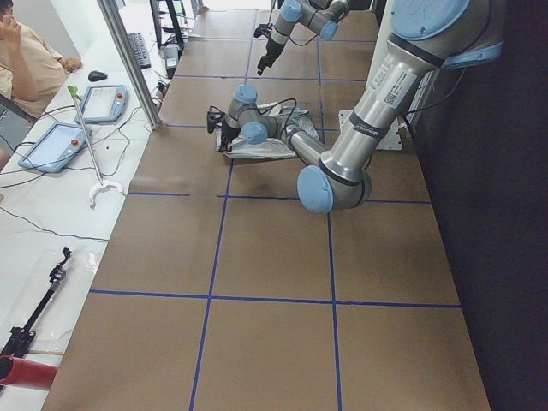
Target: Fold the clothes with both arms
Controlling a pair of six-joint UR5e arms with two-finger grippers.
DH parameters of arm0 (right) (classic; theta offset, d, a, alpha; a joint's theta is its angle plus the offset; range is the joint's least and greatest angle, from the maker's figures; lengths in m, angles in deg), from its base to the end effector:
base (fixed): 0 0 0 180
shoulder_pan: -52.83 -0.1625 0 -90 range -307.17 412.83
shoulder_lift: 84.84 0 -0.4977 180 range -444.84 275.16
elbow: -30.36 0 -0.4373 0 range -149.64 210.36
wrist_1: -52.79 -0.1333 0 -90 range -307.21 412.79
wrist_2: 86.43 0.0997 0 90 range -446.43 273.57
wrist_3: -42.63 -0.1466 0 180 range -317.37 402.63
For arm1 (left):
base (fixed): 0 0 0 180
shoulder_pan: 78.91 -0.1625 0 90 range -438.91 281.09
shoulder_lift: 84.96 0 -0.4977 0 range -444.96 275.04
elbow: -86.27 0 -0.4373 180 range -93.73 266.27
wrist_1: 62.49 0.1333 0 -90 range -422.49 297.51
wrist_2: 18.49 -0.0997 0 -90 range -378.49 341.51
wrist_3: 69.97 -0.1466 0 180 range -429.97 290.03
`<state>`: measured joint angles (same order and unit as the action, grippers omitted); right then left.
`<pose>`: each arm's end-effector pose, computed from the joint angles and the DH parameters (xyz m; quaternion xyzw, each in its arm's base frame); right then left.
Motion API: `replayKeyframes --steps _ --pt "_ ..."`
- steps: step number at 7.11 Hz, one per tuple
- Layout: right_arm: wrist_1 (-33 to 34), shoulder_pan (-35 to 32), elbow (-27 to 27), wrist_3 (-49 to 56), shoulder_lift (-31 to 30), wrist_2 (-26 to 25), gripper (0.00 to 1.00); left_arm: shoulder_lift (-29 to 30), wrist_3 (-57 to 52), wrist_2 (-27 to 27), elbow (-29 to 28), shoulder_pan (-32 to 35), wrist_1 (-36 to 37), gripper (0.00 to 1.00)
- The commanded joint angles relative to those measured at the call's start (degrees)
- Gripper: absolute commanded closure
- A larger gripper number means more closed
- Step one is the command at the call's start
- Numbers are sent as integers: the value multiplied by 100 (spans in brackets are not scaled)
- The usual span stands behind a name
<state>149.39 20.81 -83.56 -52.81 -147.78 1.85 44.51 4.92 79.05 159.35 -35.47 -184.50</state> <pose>-0.4997 -0.4749 0.3010 0.1003 -0.3643 0.3027 0.8750 0.5725 -0.6992 0.3820 0.1727 0.4275 -0.1878 0.8673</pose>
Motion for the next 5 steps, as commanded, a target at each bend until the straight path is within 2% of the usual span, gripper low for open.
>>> replayKeyframes --steps 1,2,3,4,5 --pt "-10 38 54 -1 53 5 0 403 -229 11 -856 218 -657 48" --pt "-279 47 124 -19 97 5 0 334 -230 11 -778 218 -666 46" --pt "-1161 213 542 -88 123 -21 0 72 -230 89 -386 226 -614 46" --pt "-1805 371 860 -228 246 -30 0 -418 -230 473 184 253 -614 46" --pt "-1855 634 889 -708 360 -38 0 -623 -221 537 494 270 -605 46"
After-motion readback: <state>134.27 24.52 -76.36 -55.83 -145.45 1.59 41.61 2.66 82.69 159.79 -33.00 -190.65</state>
